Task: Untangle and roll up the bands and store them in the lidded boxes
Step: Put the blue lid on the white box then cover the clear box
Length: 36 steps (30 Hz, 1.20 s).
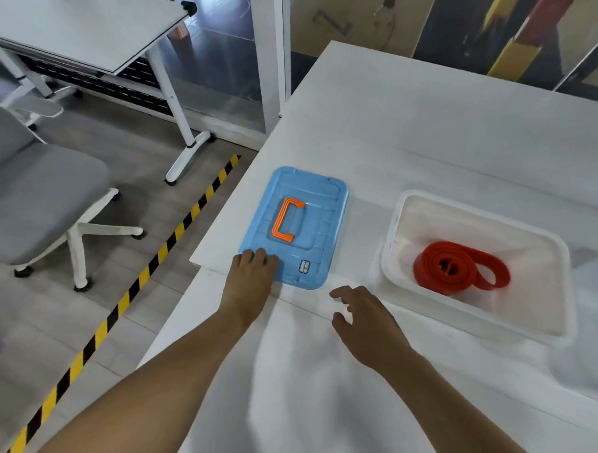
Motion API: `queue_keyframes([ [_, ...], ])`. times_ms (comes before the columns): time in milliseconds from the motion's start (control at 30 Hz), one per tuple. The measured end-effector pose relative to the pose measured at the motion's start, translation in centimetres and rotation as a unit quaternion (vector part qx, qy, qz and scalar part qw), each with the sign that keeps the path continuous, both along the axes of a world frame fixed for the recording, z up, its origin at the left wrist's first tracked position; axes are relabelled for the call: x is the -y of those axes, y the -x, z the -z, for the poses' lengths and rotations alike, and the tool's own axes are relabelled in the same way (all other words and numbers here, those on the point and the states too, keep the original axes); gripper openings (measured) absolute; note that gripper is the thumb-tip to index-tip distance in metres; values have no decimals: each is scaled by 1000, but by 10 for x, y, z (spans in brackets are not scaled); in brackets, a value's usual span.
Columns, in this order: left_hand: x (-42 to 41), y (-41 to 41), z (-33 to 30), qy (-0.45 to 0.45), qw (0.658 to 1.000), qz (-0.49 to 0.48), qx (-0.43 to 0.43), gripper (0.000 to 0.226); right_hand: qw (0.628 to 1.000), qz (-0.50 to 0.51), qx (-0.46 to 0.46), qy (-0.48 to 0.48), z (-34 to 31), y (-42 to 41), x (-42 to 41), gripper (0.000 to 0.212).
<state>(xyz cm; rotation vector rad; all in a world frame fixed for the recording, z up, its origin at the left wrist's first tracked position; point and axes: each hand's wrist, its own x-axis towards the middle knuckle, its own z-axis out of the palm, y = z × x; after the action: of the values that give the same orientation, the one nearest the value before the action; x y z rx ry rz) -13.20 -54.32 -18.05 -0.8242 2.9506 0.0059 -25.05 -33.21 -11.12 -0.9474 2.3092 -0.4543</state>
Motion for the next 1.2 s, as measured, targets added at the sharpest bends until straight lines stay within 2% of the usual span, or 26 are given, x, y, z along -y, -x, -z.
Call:
queue_keyframes([
  [167,-10,3,1,31,996,51,-60,32,1000,19,9,-12,9,2,-1,38],
  [333,-58,1,-6,34,991,66,-109,17,997,73,29,-21,13,-1,-3,35],
  [500,-111,-6,-6,-39,989,31,-141,17,992,111,49,-38,19,-7,-14,35],
  [633,-133,-17,-2,-96,984,31,-144,9,987,143,56,-52,25,-11,-30,35],
  [700,-126,-20,-2,-113,980,42,-156,16,985,155,58,-49,27,-12,-36,36],
  [800,-84,-18,-6,-97,979,-9,-179,31,984,164,65,-38,28,-14,-38,36],
  [867,-47,-14,-10,-76,981,-75,-160,37,983,163,69,-37,28,-16,-38,37],
  [933,-19,-10,-16,-80,982,-142,-93,50,982,166,79,-41,30,-17,-38,37],
  [1067,5,-7,-19,-122,975,-185,15,64,977,171,120,-43,35,-22,-35,36],
  [1200,5,-11,-18,-144,967,-209,14,59,960,209,186,-8,36,-24,-28,25],
])
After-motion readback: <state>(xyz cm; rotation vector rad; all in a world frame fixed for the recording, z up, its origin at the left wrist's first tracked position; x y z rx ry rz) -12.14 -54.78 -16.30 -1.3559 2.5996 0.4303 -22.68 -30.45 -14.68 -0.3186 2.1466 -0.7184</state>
